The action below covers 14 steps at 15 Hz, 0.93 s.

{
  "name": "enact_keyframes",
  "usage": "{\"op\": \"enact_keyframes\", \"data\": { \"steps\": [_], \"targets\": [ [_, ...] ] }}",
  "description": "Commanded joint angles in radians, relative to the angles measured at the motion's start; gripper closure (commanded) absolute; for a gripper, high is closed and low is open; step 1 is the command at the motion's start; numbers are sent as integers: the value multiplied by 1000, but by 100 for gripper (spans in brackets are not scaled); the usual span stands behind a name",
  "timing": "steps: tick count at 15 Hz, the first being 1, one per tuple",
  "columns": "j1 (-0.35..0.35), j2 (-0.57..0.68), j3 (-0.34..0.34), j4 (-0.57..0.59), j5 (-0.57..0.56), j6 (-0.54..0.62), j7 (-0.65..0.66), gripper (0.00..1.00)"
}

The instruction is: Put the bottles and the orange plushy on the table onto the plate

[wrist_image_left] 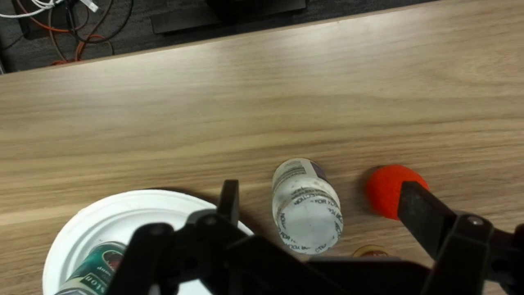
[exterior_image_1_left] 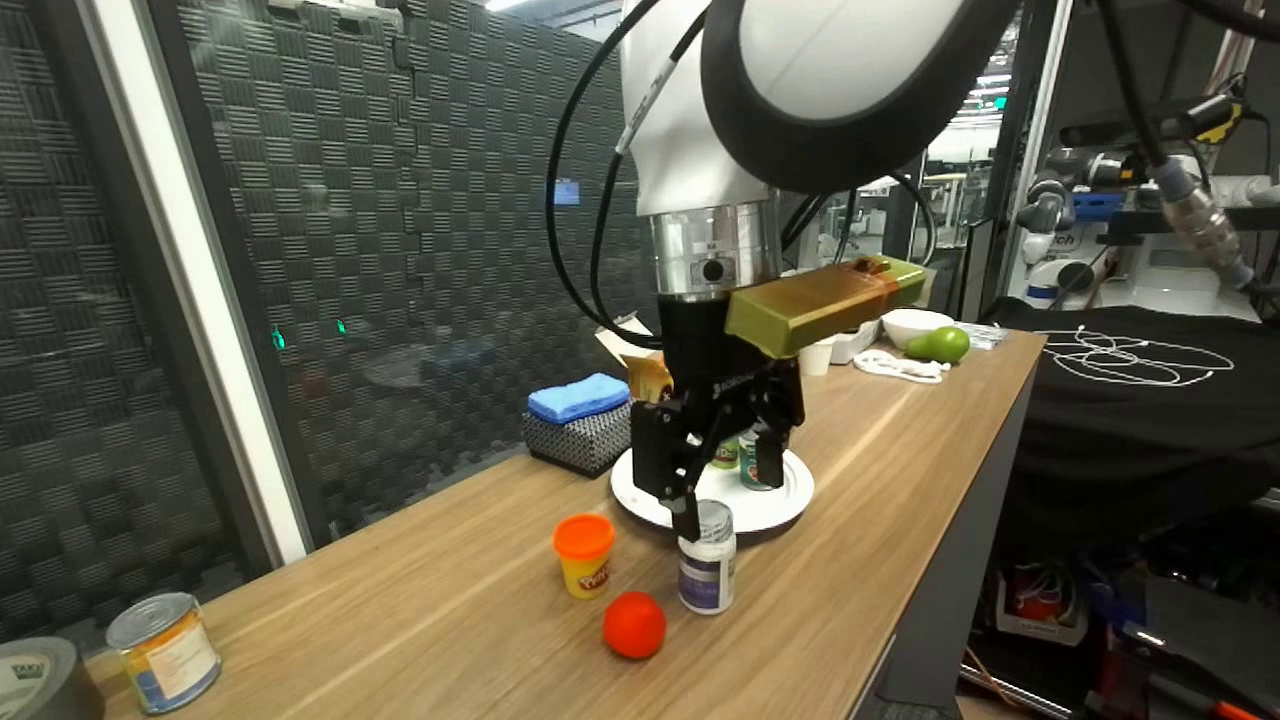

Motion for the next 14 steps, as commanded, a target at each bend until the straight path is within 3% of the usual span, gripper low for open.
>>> {"op": "enact_keyframes", "data": {
  "steps": [1, 14],
  "targets": [
    [-9, 34, -15, 67, 69, -25, -66, 0],
    [-11, 162, -49, 208, 87, -146, -69, 0]
  ]
}}
